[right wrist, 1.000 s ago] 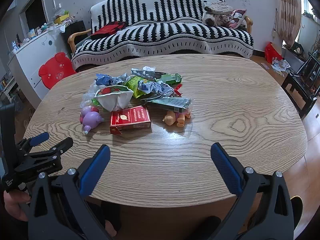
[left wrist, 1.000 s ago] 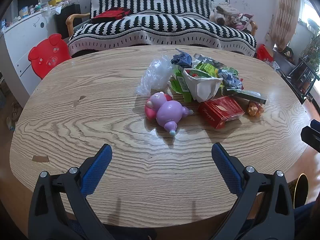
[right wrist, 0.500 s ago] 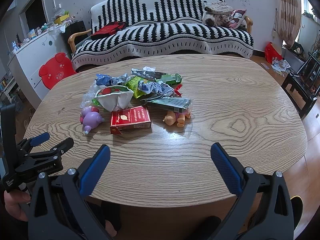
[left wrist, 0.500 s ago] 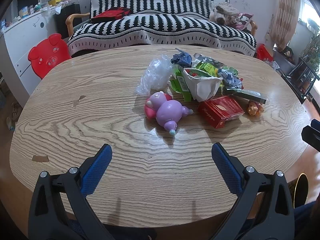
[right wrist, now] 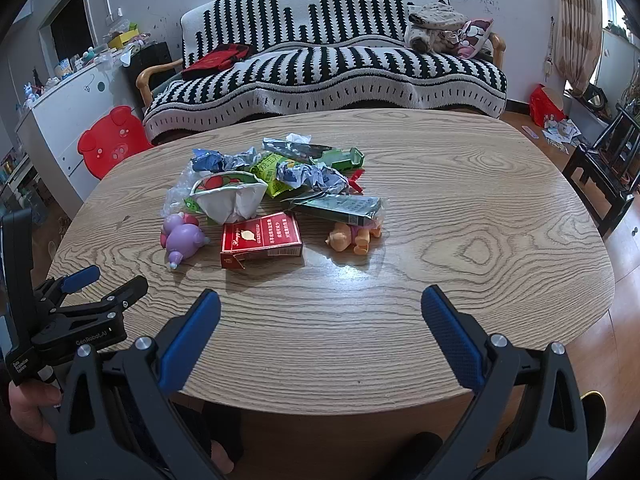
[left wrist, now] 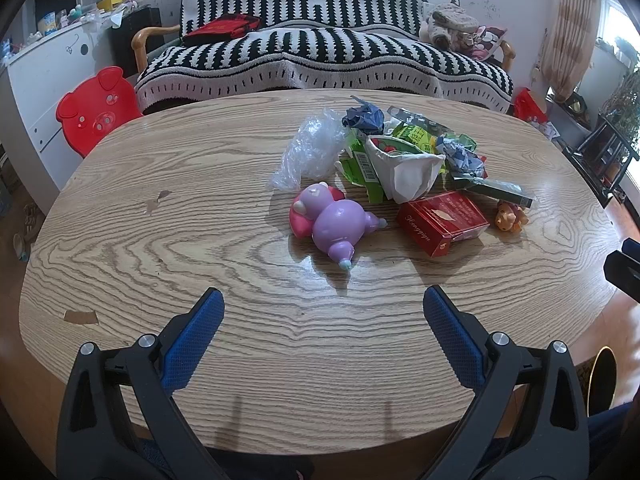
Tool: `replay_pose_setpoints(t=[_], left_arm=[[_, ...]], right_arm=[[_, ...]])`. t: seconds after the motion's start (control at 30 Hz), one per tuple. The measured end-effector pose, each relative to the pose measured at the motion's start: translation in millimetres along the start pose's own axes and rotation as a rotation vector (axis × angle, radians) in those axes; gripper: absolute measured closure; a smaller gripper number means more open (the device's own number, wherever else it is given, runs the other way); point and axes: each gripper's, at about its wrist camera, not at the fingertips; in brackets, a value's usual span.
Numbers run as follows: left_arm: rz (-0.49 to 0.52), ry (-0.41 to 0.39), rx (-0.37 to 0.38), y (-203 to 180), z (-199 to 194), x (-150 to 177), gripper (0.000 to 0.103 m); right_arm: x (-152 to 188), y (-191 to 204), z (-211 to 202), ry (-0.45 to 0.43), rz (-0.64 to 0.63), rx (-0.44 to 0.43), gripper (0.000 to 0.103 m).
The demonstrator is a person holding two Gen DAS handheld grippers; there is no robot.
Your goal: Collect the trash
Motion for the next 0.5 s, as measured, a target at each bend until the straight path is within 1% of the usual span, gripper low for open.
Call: replay_pose_setpoints(t=[0.5], left_arm=[[-0.001,0.001,0.0,0.2,0.3,0.0,0.006]], right_arm=[[-0.2,-0.3,-0.8,0.001,0.0,0.0,0.006]])
Point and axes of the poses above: each gripper's, at about its wrist camera, not at the fingertips, and z roughly the way its jaws point, y to its left, x to its underside, and after that the axes turned 8 degrees about -x, right-handed
